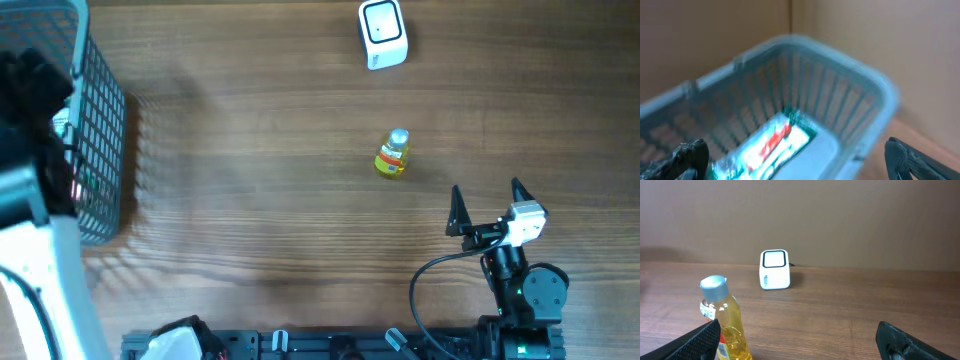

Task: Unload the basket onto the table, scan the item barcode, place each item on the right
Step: 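Reach the left gripper into the basket and grasp the Kleenex pack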

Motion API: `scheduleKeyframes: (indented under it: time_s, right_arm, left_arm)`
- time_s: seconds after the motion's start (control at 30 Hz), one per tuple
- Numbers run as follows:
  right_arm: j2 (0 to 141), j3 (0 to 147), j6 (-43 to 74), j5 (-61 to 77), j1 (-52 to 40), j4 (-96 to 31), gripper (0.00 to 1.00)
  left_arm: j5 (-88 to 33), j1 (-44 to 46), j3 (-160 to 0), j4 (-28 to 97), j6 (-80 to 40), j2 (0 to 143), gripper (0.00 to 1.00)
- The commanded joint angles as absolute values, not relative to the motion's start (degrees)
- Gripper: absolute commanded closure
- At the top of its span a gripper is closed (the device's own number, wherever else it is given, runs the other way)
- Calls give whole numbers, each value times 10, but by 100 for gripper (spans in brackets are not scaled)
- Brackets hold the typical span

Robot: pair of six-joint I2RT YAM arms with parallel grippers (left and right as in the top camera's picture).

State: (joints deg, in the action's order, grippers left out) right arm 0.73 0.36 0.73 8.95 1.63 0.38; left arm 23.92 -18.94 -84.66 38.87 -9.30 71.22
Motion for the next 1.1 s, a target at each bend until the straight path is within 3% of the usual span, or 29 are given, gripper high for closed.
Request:
scheduleKeyframes:
  time_s: [0.0,0.07,0.13,0.2,0.23,0.3,0.33,0.4,0.67,0.73,0.87,0.93,1.03,1.07]
  right_arm:
    - [4,3,2,90,18,6,0]
    - [4,3,1,91,18,6,0]
    - [4,3,1,90,18,6,0]
    - [4,3,1,90,18,6,0]
    - [4,3,1,91,18,6,0]
    - [4,3,1,91,18,6,0]
    - [4,3,1,90,18,6,0]
    - [4,3,1,90,18,6,0]
    - [4,3,2,90,18,6,0]
    - [4,3,1,90,18,6,1]
    - [4,3,1,90,18,6,0]
    - [4,3,2,90,18,6,0]
    - [4,3,1,90,18,6,0]
    - [4,3,2,91,18,6,0]
  left_arm:
    - [69,-287,-848,424,-190,768,0]
    - [-15,-336,-848,449,-189,791,0]
    - [-8,-366,-848,498,-163,804,6]
    - [-8,-383,-848,537,-163,809,0]
    - [-8,-390,-848,544,-163,810,10]
    - [-8,-391,-848,555,-171,810,83]
    - [-15,-391,-848,553,-174,810,82]
    - [-47,-391,-848,536,-158,811,96]
    - [-60,-391,-893,567,-119,892,94]
    - [-57,-392,-893,586,-96,933,78]
    - [-58,-424,-893,596,-94,973,62]
    - [-57,-438,-893,599,-87,973,42]
    - [-57,-445,-893,608,-78,973,23]
    - [-58,-445,-893,618,-78,973,3]
